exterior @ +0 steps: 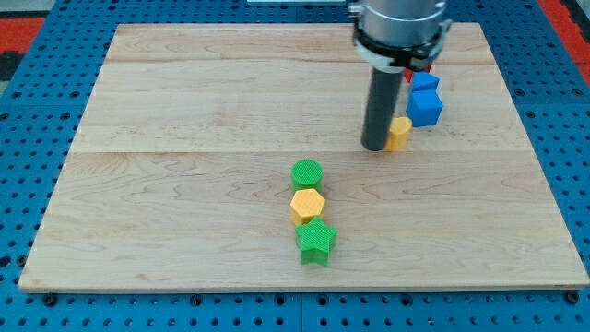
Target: Place the yellow heart below the blue cube
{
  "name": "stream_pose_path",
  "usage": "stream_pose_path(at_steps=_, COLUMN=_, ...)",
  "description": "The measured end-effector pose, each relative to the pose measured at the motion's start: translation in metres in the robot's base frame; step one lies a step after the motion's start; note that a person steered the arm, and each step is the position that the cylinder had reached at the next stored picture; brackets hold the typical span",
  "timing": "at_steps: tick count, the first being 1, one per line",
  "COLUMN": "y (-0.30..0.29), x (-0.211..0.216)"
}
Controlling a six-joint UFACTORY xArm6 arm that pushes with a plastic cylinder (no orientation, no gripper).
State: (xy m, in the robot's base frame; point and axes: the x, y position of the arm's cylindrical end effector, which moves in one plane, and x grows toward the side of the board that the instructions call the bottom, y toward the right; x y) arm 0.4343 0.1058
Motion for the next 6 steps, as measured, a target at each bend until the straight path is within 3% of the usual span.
stream_pose_path(at_steps=3, y=-0.009, x=-0.025)
stream_pose_path(at_steps=5, y=0.031, x=-0.020)
stream_pose_path(at_steps=6, y=0.001, x=-0.020)
